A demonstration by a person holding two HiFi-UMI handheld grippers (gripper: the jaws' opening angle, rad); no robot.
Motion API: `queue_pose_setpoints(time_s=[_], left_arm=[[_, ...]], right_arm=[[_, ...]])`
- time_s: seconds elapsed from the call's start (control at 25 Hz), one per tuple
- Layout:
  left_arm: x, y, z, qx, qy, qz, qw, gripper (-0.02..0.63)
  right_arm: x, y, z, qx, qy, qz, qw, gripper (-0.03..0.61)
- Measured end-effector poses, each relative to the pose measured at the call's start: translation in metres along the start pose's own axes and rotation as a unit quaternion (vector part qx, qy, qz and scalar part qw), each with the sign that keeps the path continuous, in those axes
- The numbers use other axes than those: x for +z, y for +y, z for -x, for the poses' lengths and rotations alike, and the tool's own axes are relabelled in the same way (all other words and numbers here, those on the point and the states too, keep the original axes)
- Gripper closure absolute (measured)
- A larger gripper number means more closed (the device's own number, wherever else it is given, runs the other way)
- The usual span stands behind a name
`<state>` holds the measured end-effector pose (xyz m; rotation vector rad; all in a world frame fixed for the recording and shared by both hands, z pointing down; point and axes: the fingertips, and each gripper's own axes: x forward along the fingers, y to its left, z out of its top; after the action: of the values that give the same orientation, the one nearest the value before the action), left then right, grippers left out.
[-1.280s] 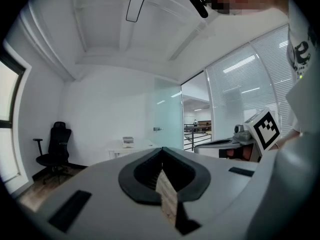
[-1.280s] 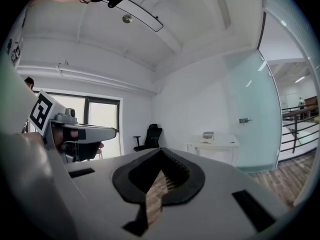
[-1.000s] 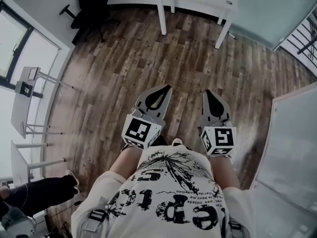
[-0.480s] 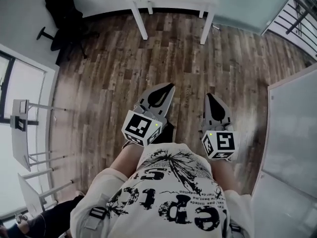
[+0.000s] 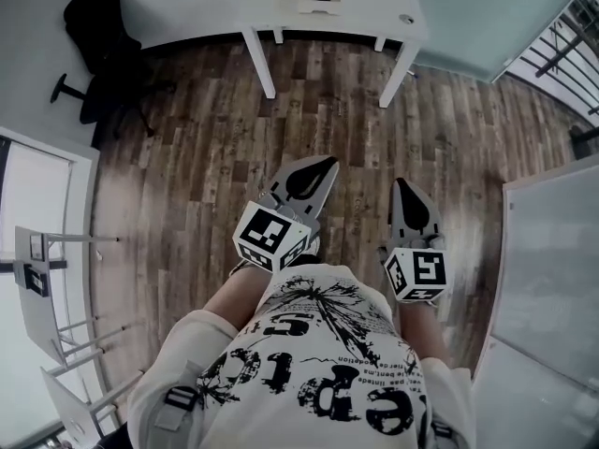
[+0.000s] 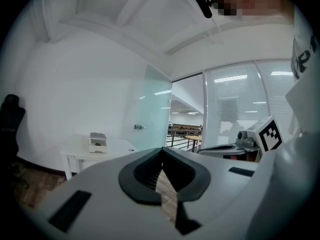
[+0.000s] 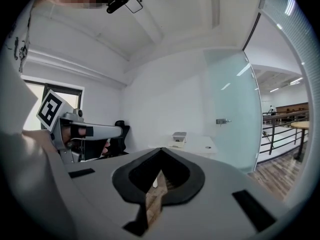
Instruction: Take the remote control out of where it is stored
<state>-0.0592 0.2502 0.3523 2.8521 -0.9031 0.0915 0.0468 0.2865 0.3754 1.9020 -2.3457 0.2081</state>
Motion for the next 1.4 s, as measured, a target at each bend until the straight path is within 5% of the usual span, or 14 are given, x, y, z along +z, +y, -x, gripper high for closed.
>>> queue_pose_setpoints(time_s=[0.4, 0.8, 1.4], left_arm=[[0.01, 0.114, -0.02, 0.032, -0.004, 0.026, 0.9991, 0.606], [-0.009, 0.173, -0.058, 0.122, 0.011, 0.064, 0.9904, 0.606], [0.045, 0.234, -0.287, 0.25, -0.022, 0.067, 0.9656, 0.605]], right_arm=[[0.039, 0.022, -0.117, 0.034, -0.009, -0.001, 0.999, 0.583], [0.026, -0.006, -0.212, 0.117, 0.009, -0.01, 0.993, 0.583], [0.078, -0.224, -0.36, 0.178, -0.005, 0.043, 0.983, 0.583]])
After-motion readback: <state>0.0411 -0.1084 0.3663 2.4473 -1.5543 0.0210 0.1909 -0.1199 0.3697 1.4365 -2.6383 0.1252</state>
